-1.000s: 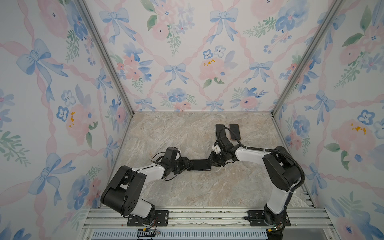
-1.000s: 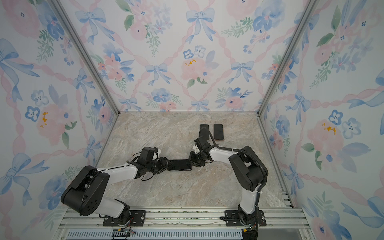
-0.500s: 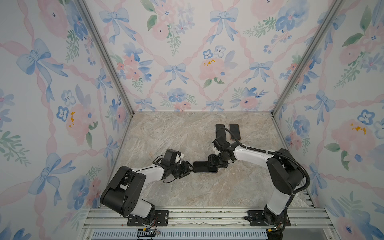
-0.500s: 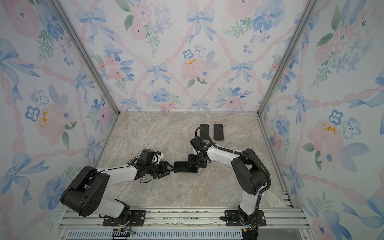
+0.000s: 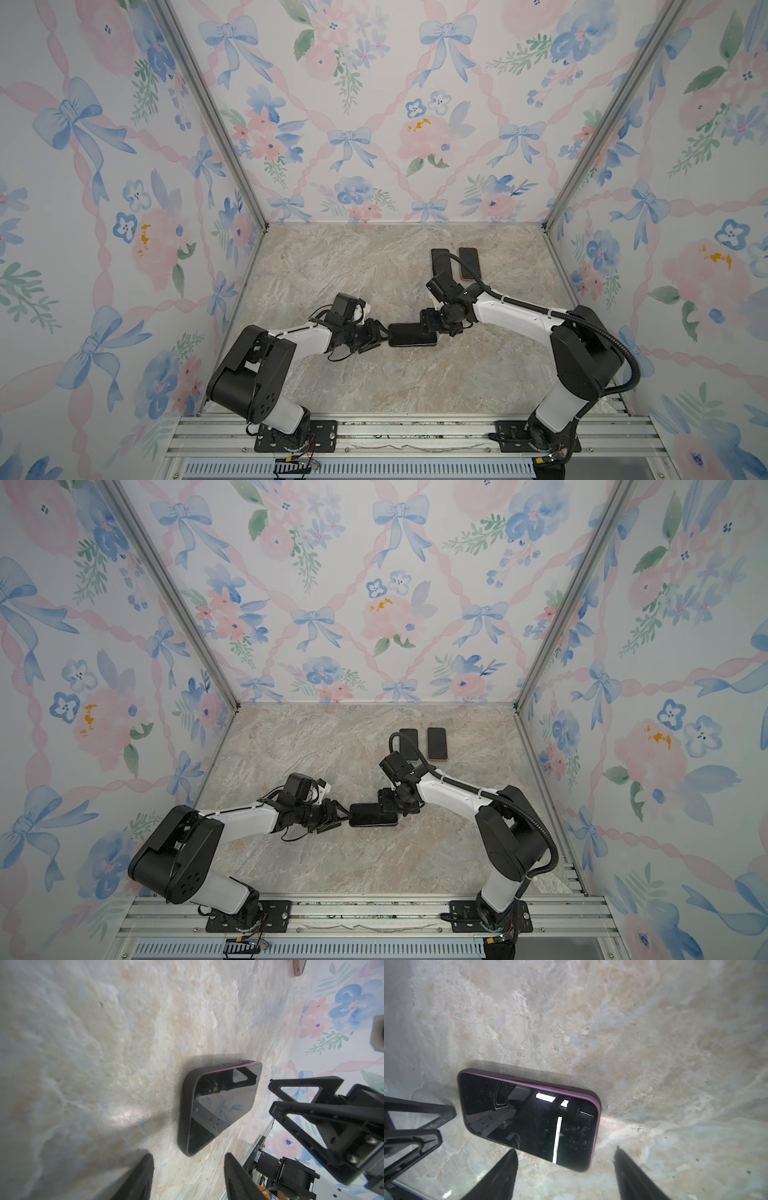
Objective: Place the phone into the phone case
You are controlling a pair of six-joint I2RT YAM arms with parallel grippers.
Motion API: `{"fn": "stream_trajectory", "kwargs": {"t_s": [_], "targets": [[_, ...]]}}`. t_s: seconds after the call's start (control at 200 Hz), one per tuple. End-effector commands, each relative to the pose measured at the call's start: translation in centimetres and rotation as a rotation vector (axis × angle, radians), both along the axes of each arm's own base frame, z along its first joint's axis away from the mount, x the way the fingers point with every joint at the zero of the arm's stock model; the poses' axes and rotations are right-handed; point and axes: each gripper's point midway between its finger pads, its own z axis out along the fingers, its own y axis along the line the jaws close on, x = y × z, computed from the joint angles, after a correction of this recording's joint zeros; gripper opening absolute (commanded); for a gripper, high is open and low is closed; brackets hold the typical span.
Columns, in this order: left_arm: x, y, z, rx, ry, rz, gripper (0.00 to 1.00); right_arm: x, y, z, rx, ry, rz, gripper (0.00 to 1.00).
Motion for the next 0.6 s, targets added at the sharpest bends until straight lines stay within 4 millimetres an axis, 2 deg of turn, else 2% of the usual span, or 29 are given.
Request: {"fn": "stream_trajectory", "kwargs": {"t_s": [0.0,0.14,0.31,0.47,0.595], "targets": [[0.2,-0.2,-0.5,0.026,-0.001,-0.037,0.55,-0.7,-0.9,0.9,-0.007,-0.07,0.076,0.64],[0.9,-0.5,-0.7,0.029,-0.006,-0.05,0.51,-1.4,-1.3,0.3,0.036,-0.077,0.131,0.5],[1.0,-1.0,-1.2,0.022,0.009,-0.062,0.47,-1.7,-1.3,-0.7,0.105,-0.052,0.121,0.42],[0.7,-1.3,-1.6,0.011,0.025,-0.072,0.43,-2.2,-1.4,-2.0,0.118,-0.007,0.12,0.39],[0.4,-1.3,-2.0,0.005,0.038,-0.072,0.41,-2.5,-1.3,-2.7,0.127,0.012,0.123,0.32]]}}
